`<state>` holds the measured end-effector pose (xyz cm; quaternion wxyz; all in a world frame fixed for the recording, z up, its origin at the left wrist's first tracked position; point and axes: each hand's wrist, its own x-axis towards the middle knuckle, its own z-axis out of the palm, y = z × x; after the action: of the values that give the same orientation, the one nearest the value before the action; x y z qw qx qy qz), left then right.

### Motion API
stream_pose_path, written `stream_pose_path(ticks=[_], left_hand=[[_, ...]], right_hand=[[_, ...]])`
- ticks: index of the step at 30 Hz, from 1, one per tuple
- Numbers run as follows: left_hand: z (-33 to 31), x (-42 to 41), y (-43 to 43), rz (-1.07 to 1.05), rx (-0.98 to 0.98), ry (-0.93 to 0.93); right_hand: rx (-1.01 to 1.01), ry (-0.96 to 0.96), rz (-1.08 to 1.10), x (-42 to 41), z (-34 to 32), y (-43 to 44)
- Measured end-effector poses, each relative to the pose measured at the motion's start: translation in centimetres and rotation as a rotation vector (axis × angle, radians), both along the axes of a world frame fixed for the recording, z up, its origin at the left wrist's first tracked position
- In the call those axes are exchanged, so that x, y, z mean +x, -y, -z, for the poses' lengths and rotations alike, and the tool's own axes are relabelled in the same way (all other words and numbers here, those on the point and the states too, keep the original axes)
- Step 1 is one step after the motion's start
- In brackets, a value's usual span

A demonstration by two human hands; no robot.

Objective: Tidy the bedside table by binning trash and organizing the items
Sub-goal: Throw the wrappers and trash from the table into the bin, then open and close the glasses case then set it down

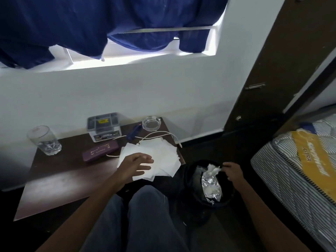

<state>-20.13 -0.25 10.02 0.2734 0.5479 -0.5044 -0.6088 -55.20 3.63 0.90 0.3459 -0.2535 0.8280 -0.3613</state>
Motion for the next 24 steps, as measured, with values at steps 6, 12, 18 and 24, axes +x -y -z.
stream_pose_path(ticks=[6, 12, 18, 24], left_hand=[[0.7, 1.3, 0.2, -0.146, -0.100, -0.071], [2.1, 3.5, 0.6, -0.364, -0.109, -0.098], [3.9, 7.6, 2.5, -0.547, -0.115, -0.058], [7.2, 12.4, 5.8, -0.733, -0.162, 0.056]], right_hand=[[0.169, 0.262, -0.011, 2.9, 0.4, -0.7], [-0.026, 0.309, -0.180, 9.5, -2.6, 3.5], [-0.182, 0.455, -0.414, 19.5, -6.3, 8.6], [-0.207, 0.471, -0.440, 30.4, -5.0, 12.6]])
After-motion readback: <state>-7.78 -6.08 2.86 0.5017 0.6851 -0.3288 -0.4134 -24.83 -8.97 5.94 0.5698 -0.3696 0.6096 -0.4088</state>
